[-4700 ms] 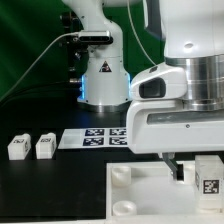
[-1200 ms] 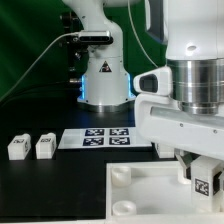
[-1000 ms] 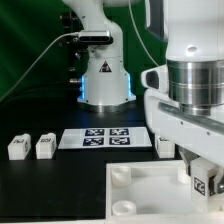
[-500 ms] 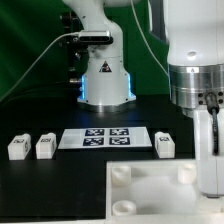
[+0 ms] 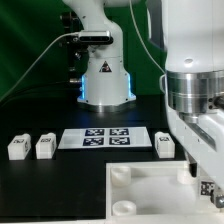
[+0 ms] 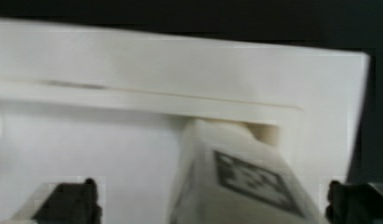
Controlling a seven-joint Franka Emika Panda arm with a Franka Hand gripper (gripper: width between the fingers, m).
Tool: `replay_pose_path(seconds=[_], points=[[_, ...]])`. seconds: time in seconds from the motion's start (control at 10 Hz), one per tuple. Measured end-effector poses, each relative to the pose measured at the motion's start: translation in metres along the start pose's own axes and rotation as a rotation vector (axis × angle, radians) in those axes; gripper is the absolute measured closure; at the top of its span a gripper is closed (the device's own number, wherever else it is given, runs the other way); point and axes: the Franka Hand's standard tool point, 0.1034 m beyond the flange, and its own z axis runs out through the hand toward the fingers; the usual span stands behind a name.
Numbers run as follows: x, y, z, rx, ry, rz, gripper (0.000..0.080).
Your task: Assemble one leg
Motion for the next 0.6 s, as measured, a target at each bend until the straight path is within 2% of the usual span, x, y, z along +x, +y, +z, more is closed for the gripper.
replay_pose_path(seconds=[0.4, 0.5, 0.6], points=[[0.001, 0.0, 0.0, -0.006, 0.005, -0.385, 0.015], [-0.005, -0.005, -0.008, -0.028, 0.034, -0.569, 0.015], [-0.013, -0.01, -0.017, -0.014, 0.049, -0.735, 0.015]])
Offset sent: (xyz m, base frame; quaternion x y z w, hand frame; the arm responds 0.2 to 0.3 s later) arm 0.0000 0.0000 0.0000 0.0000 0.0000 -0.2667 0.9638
